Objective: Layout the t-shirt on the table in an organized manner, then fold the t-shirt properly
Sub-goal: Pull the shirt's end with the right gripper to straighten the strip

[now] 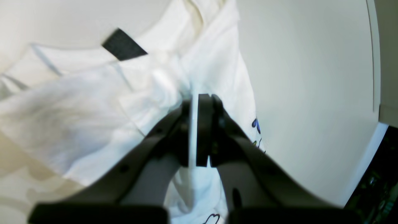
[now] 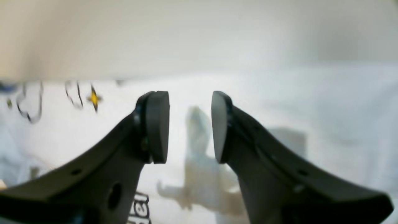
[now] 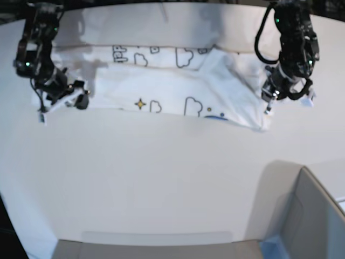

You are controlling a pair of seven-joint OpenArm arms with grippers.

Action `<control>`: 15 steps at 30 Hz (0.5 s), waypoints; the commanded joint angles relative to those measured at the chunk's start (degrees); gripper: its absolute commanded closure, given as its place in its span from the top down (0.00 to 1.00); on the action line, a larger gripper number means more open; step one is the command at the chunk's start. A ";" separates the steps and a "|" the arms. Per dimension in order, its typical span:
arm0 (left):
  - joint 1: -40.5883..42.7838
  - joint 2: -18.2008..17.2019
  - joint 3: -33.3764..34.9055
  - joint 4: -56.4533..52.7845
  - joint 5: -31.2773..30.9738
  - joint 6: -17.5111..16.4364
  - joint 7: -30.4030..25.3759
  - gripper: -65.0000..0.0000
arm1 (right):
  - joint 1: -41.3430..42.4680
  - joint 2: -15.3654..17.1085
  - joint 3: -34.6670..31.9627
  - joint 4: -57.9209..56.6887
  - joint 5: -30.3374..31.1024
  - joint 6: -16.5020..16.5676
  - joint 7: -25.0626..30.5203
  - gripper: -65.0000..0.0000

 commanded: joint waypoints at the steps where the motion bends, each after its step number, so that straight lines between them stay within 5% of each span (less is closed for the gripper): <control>1: -0.52 -0.74 0.21 1.00 0.33 -0.07 -0.84 0.04 | -0.01 0.60 1.78 2.14 0.23 0.25 0.57 0.36; 5: -0.52 -0.74 1.44 1.00 0.33 -0.07 -1.90 0.04 | -2.29 0.60 8.72 4.25 2.86 0.25 0.48 0.36; 10: -0.52 -0.74 5.05 1.00 0.33 -0.07 -2.16 0.04 | -8.62 0.69 22.52 2.58 15.43 0.25 0.22 0.36; 15: -0.52 -0.74 7.25 0.83 0.42 -0.07 -2.25 0.04 | -13.98 3.15 26.04 -5.77 22.03 0.25 0.22 0.36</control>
